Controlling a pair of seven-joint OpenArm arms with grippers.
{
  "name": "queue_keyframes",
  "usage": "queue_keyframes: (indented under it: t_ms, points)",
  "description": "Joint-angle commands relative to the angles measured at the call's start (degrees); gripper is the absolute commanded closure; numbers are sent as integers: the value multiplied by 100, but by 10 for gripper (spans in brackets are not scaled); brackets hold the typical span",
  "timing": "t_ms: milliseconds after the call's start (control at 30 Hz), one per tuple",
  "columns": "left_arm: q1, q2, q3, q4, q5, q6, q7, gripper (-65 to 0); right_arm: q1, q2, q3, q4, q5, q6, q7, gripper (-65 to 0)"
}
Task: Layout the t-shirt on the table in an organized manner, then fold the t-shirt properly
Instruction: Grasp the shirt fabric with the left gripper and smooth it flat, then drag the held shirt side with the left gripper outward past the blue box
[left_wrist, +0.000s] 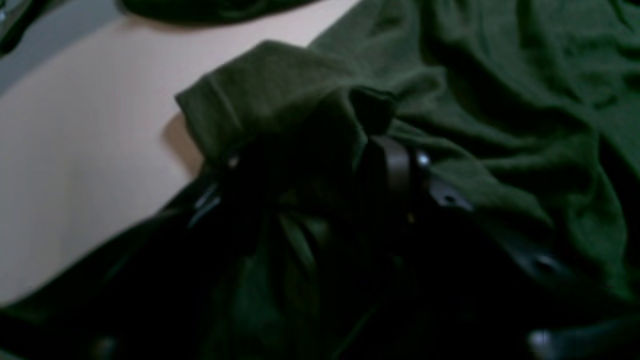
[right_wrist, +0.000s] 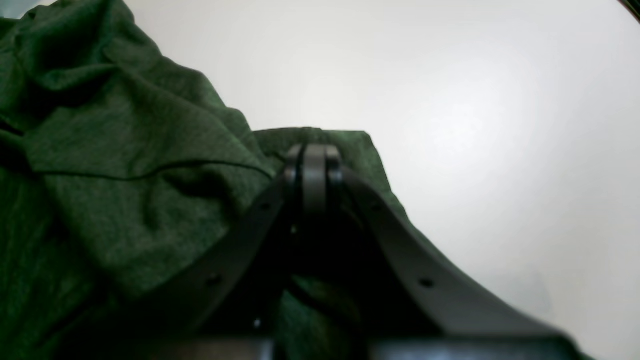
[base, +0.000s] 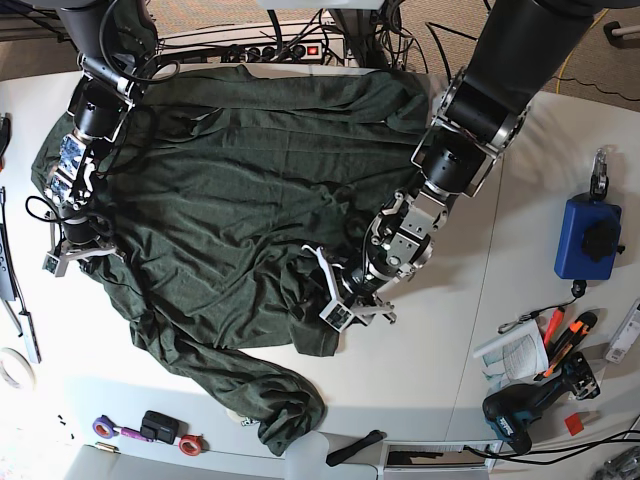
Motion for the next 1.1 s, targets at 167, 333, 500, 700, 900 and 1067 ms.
queue_keyframes:
  t_ms: [167, 333, 500, 700, 900, 1067]
  points:
    - [-199, 57, -17, 90, -306, 234, -400, 0, 20, 33, -9, 0, -101, 4, -284, 0]
    - [-352, 33, -17, 90, -282, 240, -638, 0, 17, 33, -9, 0, -101, 4, -286, 0]
    - [-820, -219, -17, 96, -282, 243, -581, 0, 17, 33, -9, 0, -103, 4, -289, 0]
    - [-1198, -649, -17, 96, -282, 216, -463, 0, 17, 33, -9, 0, -101, 4, -286, 0]
    - [-1211, -1032, -17, 96, -282, 192, -463, -15, 17, 33, -9, 0, -101, 4, -286, 0]
    - [-1213, -1198, -17, 96, -284, 289, -466, -301, 17, 33, -9, 0, -103, 4, -286, 0]
